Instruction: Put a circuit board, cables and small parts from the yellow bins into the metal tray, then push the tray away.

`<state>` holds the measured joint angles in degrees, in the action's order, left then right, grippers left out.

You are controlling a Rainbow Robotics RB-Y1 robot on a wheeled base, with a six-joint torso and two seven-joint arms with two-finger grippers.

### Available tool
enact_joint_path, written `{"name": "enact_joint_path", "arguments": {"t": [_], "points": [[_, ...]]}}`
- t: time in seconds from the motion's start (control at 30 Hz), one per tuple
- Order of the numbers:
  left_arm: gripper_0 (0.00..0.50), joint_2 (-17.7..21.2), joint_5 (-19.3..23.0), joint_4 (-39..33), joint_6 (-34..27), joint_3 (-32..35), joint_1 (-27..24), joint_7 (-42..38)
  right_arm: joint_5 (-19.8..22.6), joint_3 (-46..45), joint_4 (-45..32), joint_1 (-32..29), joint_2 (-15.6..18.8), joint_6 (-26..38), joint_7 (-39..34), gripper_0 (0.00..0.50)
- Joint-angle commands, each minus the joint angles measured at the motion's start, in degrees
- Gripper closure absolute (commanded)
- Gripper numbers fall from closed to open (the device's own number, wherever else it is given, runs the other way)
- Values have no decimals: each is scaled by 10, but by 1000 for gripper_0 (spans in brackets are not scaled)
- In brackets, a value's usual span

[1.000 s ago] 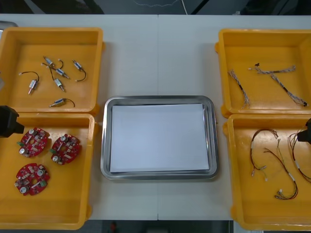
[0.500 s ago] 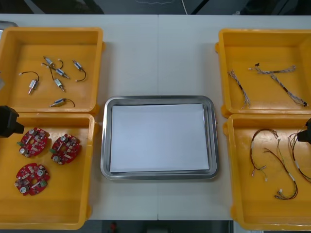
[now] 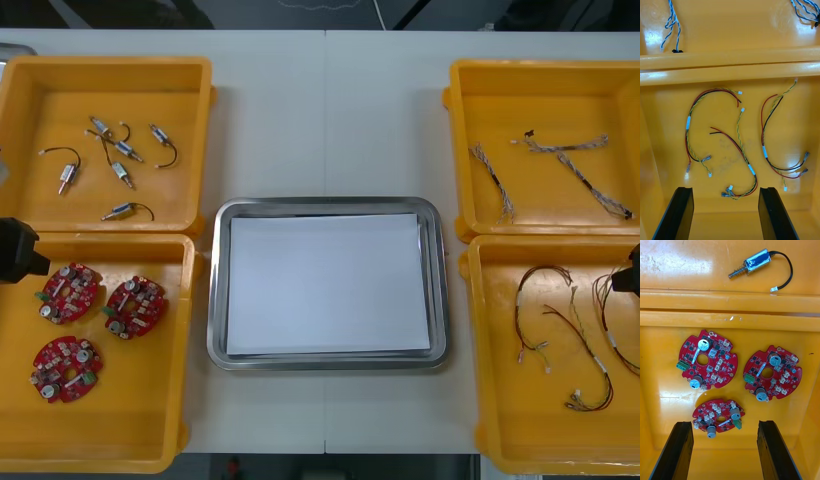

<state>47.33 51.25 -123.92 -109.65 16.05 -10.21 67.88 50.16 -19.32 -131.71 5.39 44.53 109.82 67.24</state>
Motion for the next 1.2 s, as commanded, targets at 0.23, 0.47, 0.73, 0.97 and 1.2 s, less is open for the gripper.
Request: {"name": "enact_joint_path", "arguments": {"t": [0.23, 0.47, 0.73, 0.97, 1.2], "points": [[0, 6, 5, -6, -3, 3, 27, 44, 6, -21, -17, -7, 11, 2, 8, 0], [0, 0, 10, -7, -3, 8, 27, 48, 14, -21, -17, -29, 12, 2, 12, 0], [0, 8, 14, -5, 29, 8, 48, 68, 6, -27, -16, -67, 13, 2, 29, 0], [0, 29, 24, -4, 98, 8, 88, 88, -7, -27, -17, -124, 22, -54, 53, 0], [0, 44, 32, 16, 160, 7, 122, 126, -26, -23, -10, -168, 30, -133, 120, 0]]}}
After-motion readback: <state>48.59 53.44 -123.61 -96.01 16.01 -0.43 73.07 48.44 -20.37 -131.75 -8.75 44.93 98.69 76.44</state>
